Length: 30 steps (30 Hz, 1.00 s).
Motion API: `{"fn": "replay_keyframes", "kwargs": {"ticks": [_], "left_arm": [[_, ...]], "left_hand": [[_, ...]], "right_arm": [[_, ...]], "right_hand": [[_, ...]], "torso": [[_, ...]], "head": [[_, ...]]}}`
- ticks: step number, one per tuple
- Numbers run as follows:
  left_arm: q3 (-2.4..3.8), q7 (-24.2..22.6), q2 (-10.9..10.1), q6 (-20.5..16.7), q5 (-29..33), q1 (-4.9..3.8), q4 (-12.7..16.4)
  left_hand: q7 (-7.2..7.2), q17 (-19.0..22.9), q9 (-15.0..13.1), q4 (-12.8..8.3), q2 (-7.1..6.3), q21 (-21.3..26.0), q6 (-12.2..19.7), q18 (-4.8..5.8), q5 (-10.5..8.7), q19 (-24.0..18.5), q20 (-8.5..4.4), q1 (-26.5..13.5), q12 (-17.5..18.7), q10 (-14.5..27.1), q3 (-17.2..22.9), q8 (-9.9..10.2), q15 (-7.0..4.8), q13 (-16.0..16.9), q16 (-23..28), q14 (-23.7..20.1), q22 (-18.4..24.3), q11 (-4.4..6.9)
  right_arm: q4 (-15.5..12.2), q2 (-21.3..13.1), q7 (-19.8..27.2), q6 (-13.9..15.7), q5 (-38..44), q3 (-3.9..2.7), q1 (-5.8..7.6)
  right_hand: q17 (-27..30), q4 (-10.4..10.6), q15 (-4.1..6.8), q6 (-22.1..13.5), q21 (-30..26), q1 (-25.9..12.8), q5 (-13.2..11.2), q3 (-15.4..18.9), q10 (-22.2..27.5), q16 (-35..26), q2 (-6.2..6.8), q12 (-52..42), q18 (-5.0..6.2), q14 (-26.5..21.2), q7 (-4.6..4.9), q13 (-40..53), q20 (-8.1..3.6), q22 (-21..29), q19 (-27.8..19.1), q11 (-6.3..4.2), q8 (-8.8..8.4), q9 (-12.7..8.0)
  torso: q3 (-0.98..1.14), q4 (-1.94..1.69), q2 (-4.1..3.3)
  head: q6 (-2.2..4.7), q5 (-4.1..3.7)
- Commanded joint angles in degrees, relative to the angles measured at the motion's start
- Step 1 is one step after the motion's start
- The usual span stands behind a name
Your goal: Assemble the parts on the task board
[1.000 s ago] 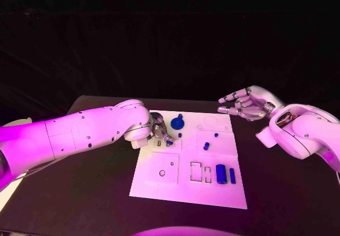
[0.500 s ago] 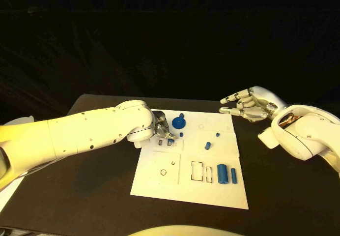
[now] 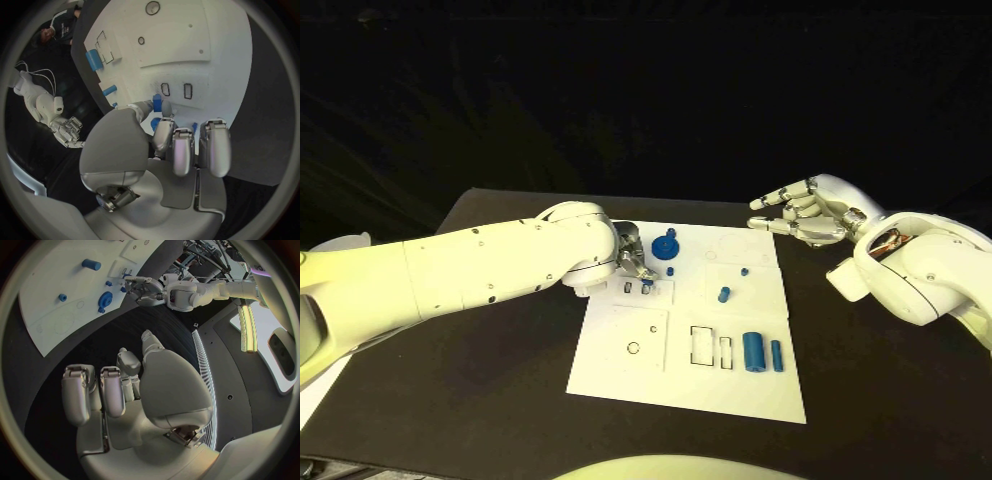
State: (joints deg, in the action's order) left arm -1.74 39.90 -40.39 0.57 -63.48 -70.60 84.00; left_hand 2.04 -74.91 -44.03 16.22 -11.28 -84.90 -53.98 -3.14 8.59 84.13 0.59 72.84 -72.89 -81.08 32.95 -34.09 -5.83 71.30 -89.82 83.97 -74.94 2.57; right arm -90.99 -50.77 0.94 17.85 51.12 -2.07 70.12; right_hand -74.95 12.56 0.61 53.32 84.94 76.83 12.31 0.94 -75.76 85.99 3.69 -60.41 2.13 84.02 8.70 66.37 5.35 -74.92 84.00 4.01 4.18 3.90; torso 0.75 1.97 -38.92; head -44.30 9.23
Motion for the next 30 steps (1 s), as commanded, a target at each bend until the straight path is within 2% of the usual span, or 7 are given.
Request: {"fn": "replay_keyframes", "kwargs": {"ticks": [1,4,10,13,30], "left_arm": [[0.01,2.36,0.05,2.73,-2.44,0.01,0.10],[-0.02,2.46,0.20,3.44,-2.62,0.05,0.05],[-0.07,2.51,0.54,3.81,-2.72,0.30,-0.30],[-0.13,2.53,0.76,3.86,-2.74,0.37,-0.63],[-0.22,2.72,0.94,6.34,-2.75,0.43,-0.99]], "left_hand": [[-0.58,-15.09,-0.12,-8.88,0.60,-0.25,-0.34,1.13,0.10,1.80,0.08,0.04,-0.10,-0.25,9.21,-0.38,0.12,-0.02,-0.18,6.03,-6.59,0.08],[-0.57,-15.09,-0.17,-9.12,0.52,-0.41,-0.36,1.20,0.08,1.94,0.08,-0.03,-0.22,-0.33,9.40,-0.38,0.13,0.11,-0.18,6.03,-6.89,0.08],[-0.57,-15.09,-0.18,-9.18,0.49,-0.48,-0.37,1.23,0.08,2.00,0.08,-0.06,-0.30,-0.37,9.44,-0.38,0.14,0.19,-0.18,6.03,-7.01,0.07],[-0.57,-15.09,-0.19,-9.22,0.48,-0.49,-0.38,1.23,0.07,2.01,0.08,-0.08,-0.28,-0.37,9.48,-0.38,0.14,0.18,-0.18,6.03,-7.03,0.07],[-0.56,-15.09,-0.22,-9.35,0.44,-0.67,-0.39,1.30,0.07,2.16,0.08,-0.12,-0.34,-0.42,9.59,-0.38,0.16,0.24,-0.18,6.03,-7.34,0.06]], "right_arm": [[-0.03,0.10,0.18,-0.87,0.26,0.00,-0.07],[0.00,0.11,0.20,-0.90,0.25,0.00,-0.09],[0.06,0.16,0.20,-0.97,0.25,0.00,-0.13],[0.03,0.17,0.10,-1.07,0.25,0.00,-0.14],[-0.12,0.23,0.04,-1.23,0.23,0.00,-0.18]], "right_hand": [[-8.22,-0.07,0.06,0.34,-0.37,0.01,0.27,0.33,0.23,-0.30,-0.49,0.33,0.12,4.37,0.10,-0.04,0.01,-5.22,0.97,-0.34,0.13,0.07],[-8.22,-0.07,0.06,0.34,-0.37,0.01,0.27,0.33,0.23,-0.30,-0.49,0.33,0.12,4.37,0.10,-0.04,0.01,-5.22,0.97,-0.34,0.13,0.07],[-8.22,-0.07,0.06,0.34,-0.37,0.01,0.27,0.33,0.23,-0.30,-0.49,0.33,0.12,4.37,0.10,-0.04,0.01,-5.22,0.97,-0.34,0.13,0.07],[-8.22,-0.07,0.06,0.34,-0.37,0.01,0.27,0.33,0.23,-0.30,-0.49,0.33,0.12,4.37,0.10,-0.04,0.01,-5.22,0.97,-0.34,0.13,0.07],[-8.21,-0.09,0.07,0.35,-0.37,0.08,0.40,0.39,0.24,-0.32,-0.58,0.36,0.12,4.37,0.08,-0.09,-0.01,-5.22,0.97,-0.35,0.12,0.07]], "torso": [[0.01,-0.01,0.02],[0.06,-0.01,0.01],[0.00,0.04,-0.03],[0.06,0.00,0.01],[0.11,0.00,0.03]], "head": [[-0.11,0.09],[-0.18,0.19],[-0.30,0.17],[-0.36,0.27],[-0.66,0.62]]}}
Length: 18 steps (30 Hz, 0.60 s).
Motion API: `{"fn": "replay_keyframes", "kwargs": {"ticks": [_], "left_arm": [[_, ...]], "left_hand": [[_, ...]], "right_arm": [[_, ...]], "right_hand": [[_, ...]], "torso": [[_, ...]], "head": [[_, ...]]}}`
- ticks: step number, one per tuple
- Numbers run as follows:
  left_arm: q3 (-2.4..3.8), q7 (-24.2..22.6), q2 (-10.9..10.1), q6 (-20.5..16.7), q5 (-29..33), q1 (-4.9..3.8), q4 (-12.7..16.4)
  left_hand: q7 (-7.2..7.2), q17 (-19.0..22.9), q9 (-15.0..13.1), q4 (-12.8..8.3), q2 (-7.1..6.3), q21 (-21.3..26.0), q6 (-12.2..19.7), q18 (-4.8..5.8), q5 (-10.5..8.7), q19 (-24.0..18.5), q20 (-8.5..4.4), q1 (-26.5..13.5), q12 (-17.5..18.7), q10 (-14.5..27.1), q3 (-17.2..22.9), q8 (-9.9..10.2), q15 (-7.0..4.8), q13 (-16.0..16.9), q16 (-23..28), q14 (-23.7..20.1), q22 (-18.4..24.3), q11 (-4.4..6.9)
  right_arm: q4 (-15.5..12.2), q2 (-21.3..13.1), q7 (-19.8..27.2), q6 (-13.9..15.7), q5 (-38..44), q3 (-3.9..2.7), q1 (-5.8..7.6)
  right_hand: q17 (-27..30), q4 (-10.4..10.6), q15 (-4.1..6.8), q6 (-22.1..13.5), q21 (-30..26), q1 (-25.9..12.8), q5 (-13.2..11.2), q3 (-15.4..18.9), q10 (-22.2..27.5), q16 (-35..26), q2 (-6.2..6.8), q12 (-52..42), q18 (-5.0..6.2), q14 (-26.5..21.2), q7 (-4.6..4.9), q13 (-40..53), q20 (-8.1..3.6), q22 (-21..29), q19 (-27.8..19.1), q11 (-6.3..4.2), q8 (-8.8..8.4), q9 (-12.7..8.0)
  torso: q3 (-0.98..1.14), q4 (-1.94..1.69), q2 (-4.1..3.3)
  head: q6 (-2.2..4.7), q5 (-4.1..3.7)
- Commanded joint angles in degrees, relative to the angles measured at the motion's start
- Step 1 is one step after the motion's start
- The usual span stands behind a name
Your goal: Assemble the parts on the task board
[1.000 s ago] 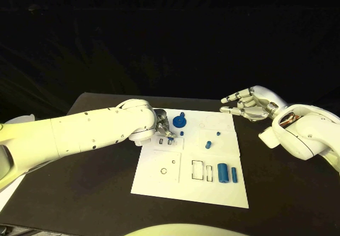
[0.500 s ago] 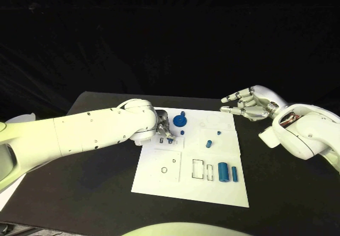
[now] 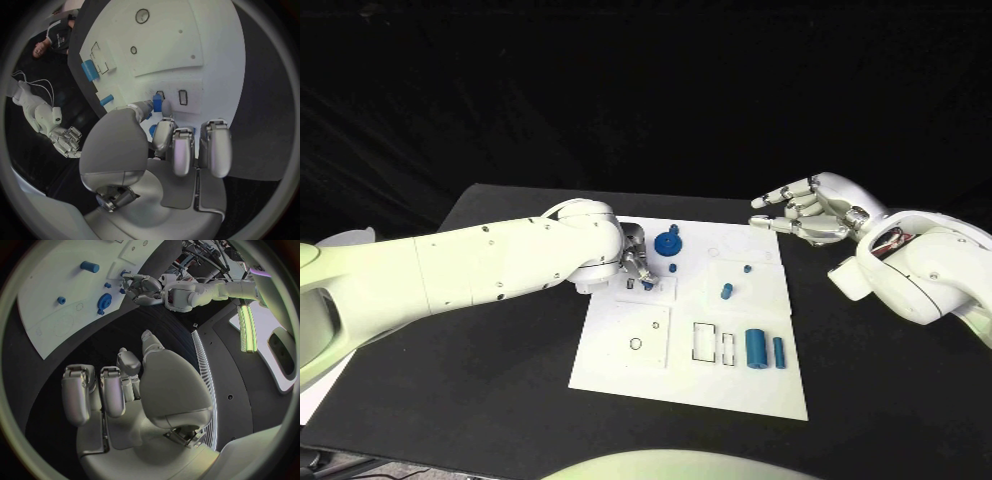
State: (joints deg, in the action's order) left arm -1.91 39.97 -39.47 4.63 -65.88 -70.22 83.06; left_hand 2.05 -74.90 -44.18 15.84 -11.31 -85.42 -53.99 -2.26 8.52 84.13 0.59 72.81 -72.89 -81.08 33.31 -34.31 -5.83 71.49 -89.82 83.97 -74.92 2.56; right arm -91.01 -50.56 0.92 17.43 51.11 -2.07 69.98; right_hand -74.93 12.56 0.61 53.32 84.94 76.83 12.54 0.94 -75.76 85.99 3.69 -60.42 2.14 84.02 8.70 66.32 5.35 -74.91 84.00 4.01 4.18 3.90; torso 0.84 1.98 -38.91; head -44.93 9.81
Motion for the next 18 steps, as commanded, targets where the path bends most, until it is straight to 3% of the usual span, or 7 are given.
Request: {"fn": "replay_keyframes", "kwargs": {"ticks": [1,18], "left_arm": [[-0.05,2.66,0.01,2.49,-0.35,0.05,-0.03],[-0.06,2.68,-0.39,3.18,-0.36,0.07,0.19]], "left_hand": [[-0.57,-15.10,-0.08,-9.02,0.47,-0.17,-0.38,0.43,0.13,2.17,0.08,-0.09,-0.34,-0.42,9.25,-0.16,0.16,0.04,-0.18,6.03,-7.38,0.06],[-0.55,-15.10,-0.14,-9.35,0.31,-0.21,-0.44,0.44,0.11,2.20,0.08,-0.22,-0.25,-0.41,9.47,-0.16,0.20,-0.06,-0.18,6.03,-7.46,0.05]], "right_arm": [[-0.10,0.00,0.05,-0.81,0.25,0.00,-0.04],[-0.16,-0.10,0.16,-0.71,0.25,0.00,-0.04]], "right_hand": [[-8.24,-0.08,0.07,0.35,-0.37,0.08,0.17,0.39,0.24,-0.32,-0.58,0.36,0.12,4.37,0.08,-0.05,-0.01,-5.23,0.97,-0.35,0.12,0.07],[-8.29,-0.09,0.08,0.35,-0.37,0.13,0.26,0.43,0.20,-0.29,-0.66,0.30,0.11,4.38,0.08,-0.02,-0.02,-5.25,0.99,-0.36,0.11,0.06]], "torso": [[0.02,0.00,0.01],[-0.03,0.01,0.00]], "head": [[-0.05,0.08],[-0.15,0.18]]}}
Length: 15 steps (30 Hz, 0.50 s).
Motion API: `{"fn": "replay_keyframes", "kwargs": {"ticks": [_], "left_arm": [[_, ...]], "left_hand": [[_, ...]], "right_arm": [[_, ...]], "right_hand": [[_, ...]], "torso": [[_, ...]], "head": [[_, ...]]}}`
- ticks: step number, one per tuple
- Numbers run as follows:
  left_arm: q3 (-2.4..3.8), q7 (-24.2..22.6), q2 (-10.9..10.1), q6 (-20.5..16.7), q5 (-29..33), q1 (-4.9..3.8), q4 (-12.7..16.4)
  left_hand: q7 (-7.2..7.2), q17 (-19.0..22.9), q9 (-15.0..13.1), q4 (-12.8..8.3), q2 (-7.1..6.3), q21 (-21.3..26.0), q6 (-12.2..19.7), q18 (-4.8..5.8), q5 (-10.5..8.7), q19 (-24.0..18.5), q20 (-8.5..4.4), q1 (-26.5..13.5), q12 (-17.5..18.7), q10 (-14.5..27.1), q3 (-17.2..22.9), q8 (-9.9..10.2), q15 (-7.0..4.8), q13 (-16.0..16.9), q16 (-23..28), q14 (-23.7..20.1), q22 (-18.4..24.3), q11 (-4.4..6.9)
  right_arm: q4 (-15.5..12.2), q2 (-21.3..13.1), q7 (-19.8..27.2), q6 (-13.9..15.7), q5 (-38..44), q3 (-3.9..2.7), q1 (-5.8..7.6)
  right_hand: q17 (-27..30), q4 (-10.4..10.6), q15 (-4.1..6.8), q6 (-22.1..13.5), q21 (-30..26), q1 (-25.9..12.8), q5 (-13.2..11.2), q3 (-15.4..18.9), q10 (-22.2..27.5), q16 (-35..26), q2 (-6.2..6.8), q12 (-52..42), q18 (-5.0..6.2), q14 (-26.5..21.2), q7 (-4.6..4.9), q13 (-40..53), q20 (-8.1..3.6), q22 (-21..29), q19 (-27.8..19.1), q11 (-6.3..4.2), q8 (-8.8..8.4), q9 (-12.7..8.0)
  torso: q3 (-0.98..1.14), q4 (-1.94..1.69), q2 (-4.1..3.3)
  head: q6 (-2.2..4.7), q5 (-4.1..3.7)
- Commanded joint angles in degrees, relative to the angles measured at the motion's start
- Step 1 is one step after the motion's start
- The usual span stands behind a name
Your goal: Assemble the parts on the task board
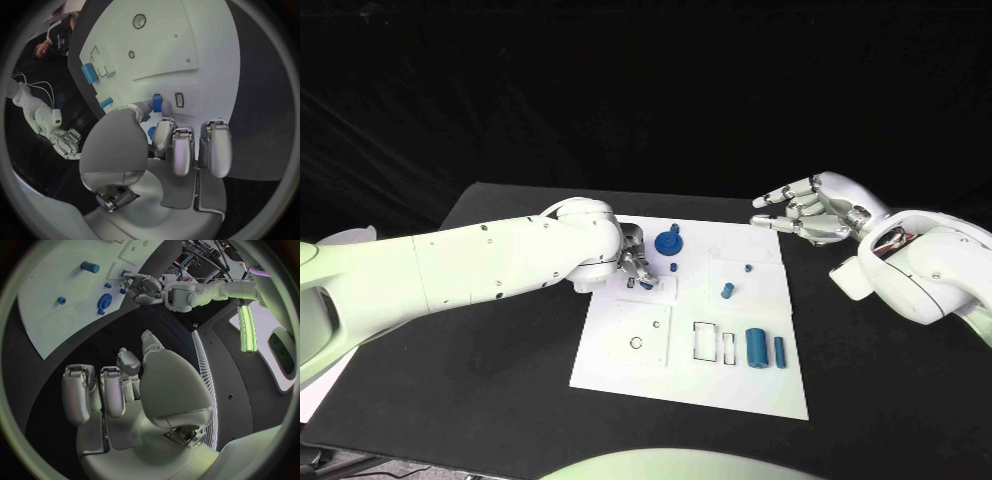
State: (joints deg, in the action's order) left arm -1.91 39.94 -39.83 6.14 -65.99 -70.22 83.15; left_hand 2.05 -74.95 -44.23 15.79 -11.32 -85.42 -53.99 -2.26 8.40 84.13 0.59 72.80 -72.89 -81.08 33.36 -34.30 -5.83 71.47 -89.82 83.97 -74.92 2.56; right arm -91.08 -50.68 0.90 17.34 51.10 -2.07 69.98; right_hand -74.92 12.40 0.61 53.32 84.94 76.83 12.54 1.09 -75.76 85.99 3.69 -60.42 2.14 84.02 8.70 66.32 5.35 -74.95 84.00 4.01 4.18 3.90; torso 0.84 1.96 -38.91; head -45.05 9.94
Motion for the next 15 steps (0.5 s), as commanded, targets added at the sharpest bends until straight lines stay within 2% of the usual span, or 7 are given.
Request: {"fn": "replay_keyframes", "kwargs": {"ticks": [1,15], "left_arm": [[-0.06,2.72,-0.04,1.73,-0.24,0.07,0.10],[-0.15,2.77,0.86,2.61,0.85,0.16,-0.93]], "left_hand": [[-0.55,-15.05,-0.09,-9.30,0.32,-0.21,-0.44,0.44,0.23,2.20,0.08,-0.21,-0.25,-0.41,9.42,-0.17,0.20,-0.05,-0.18,6.03,-7.46,0.05],[-0.62,-15.05,-0.25,-9.43,0.08,-0.32,-0.79,0.49,0.12,2.28,0.11,-1.39,-0.66,-0.73,9.41,-0.23,0.24,0.37,-0.18,6.03,-7.68,0.03]], "right_arm": [[-0.09,0.02,0.19,-0.62,0.25,0.00,-0.04],[-0.17,-0.16,0.04,-0.60,0.26,0.00,-0.04]], "right_hand": [[-8.30,0.06,0.08,0.35,-0.37,0.13,0.27,0.28,0.20,-0.29,-0.66,0.30,0.11,4.39,0.08,-0.02,-0.02,-5.21,0.99,-0.36,0.11,0.06],[-8.26,0.00,0.10,0.38,-0.38,0.28,0.54,0.34,0.19,-0.33,-0.77,0.31,0.11,4.38,0.06,-0.07,-0.04,-5.20,0.99,-0.39,0.11,0.06]], "torso": [[-0.03,0.03,0.00],[0.01,0.10,-0.02]], "head": [[-0.03,0.06],[-0.34,0.17]]}}
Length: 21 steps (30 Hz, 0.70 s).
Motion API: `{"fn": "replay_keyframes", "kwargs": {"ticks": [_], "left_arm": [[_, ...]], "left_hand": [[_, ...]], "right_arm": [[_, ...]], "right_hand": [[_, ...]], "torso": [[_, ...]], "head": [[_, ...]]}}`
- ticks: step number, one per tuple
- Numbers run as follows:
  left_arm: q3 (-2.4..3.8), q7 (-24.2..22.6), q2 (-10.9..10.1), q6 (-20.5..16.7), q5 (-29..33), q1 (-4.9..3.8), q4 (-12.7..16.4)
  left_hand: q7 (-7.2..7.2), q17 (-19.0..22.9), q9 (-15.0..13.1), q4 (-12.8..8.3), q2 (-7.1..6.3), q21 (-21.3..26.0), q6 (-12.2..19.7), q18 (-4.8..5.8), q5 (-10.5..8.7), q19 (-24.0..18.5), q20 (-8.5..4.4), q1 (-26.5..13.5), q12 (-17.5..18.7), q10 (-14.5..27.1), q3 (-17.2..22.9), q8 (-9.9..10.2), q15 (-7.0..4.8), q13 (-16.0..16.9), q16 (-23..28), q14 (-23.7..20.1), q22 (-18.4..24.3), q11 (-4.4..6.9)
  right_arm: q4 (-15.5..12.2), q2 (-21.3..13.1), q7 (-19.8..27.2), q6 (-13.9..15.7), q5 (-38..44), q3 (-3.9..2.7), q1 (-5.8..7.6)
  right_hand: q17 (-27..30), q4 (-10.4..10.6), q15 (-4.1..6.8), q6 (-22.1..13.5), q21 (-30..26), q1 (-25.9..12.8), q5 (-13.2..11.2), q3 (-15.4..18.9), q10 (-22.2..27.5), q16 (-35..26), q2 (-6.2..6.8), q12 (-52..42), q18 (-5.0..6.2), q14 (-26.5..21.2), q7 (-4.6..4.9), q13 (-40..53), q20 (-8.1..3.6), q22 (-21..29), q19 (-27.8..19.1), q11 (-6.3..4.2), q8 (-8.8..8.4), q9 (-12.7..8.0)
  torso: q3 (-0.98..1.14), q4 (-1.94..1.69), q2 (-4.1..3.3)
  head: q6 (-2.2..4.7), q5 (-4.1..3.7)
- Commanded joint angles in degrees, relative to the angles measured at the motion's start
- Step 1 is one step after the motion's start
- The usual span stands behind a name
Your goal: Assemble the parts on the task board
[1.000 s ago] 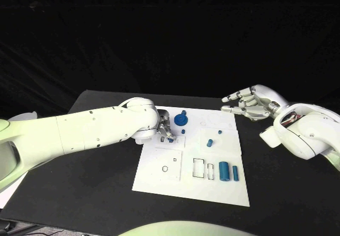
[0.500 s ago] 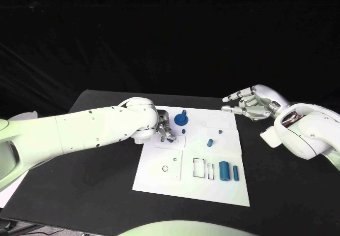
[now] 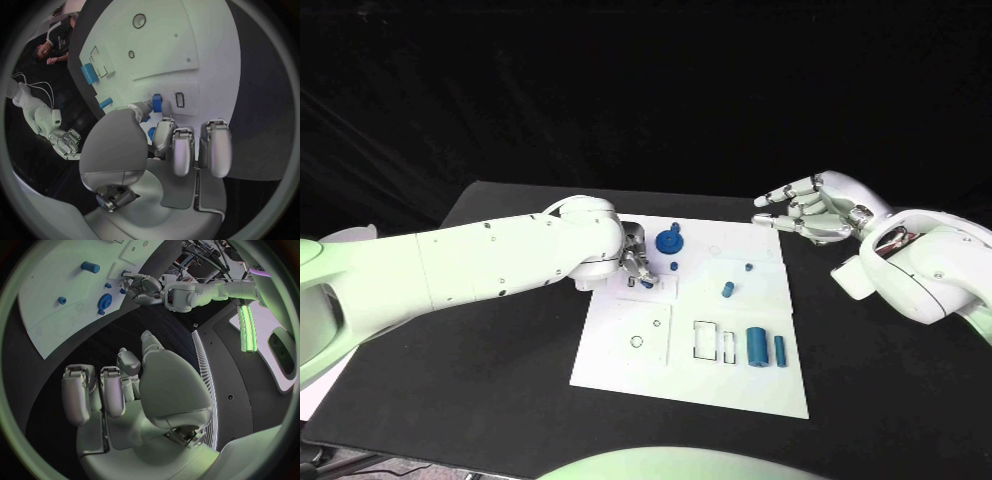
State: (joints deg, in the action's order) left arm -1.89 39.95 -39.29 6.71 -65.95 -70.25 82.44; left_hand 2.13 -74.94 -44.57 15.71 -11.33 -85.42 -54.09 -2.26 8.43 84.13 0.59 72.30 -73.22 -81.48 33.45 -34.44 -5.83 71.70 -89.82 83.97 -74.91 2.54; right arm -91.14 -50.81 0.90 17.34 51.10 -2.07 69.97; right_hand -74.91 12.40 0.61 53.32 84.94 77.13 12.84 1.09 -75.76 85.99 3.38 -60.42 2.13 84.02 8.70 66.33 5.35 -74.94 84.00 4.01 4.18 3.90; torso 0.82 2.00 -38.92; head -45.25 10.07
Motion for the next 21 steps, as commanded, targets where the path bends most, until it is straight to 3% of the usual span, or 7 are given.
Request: {"fn": "replay_keyframes", "kwargs": {"ticks": [1,8,21], "left_arm": [[-0.17,2.76,0.36,2.21,0.95,0.19,-0.31],[-0.20,2.85,0.64,3.83,1.67,0.20,-0.97],[-0.18,2.80,1.15,4.49,2.36,0.18,-2.22]], "left_hand": [[-0.78,-15.06,0.05,-9.32,0.06,-0.34,-0.82,0.50,0.07,2.28,0.12,-1.31,-0.43,-0.40,9.20,-0.10,0.22,0.24,-0.18,6.03,-7.72,0.09],[-1.20,-15.06,-0.08,-9.11,0.07,-0.48,-1.60,0.54,1.02,2.38,0.00,-4.01,-0.87,-0.74,7.94,0.02,0.00,0.73,-0.18,6.03,-8.00,0.40],[-1.68,-15.06,-0.09,-7.26,1.89,-0.78,-3.15,0.67,1.20,2.63,-0.22,-9.24,-1.87,-1.41,5.78,0.45,-0.25,1.89,-0.18,6.03,-8.60,0.76]], "right_arm": [[-0.13,-0.04,0.02,-0.61,0.27,0.00,-0.04],[-0.24,-0.15,-0.14,-0.68,0.28,0.00,-0.04],[-0.36,-0.29,-0.26,-0.65,0.33,0.00,-0.03]], "right_hand": [[-8.27,0.00,0.10,0.38,-0.38,-0.02,0.28,0.35,0.19,-0.33,-0.47,0.31,0.11,4.38,0.06,-0.08,-0.04,-5.21,0.99,-0.39,0.11,0.06],[-8.25,-0.06,0.14,0.44,-0.40,0.14,0.92,0.56,0.18,-0.36,-0.57,0.33,0.11,4.39,0.03,-0.17,-0.08,-5.21,1.01,-0.42,0.10,0.05],[-8.26,-0.14,0.18,0.51,-0.44,0.35,1.91,0.82,0.19,-0.38,-0.67,0.39,0.11,4.40,0.00,-0.31,-0.13,-5.17,1.01,-0.45,0.09,0.04]], "torso": [[0.05,0.04,0.00],[0.05,0.03,0.03],[0.06,0.02,0.02]], "head": [[-0.16,0.03],[-0.29,-0.01],[-0.33,-0.07]]}}
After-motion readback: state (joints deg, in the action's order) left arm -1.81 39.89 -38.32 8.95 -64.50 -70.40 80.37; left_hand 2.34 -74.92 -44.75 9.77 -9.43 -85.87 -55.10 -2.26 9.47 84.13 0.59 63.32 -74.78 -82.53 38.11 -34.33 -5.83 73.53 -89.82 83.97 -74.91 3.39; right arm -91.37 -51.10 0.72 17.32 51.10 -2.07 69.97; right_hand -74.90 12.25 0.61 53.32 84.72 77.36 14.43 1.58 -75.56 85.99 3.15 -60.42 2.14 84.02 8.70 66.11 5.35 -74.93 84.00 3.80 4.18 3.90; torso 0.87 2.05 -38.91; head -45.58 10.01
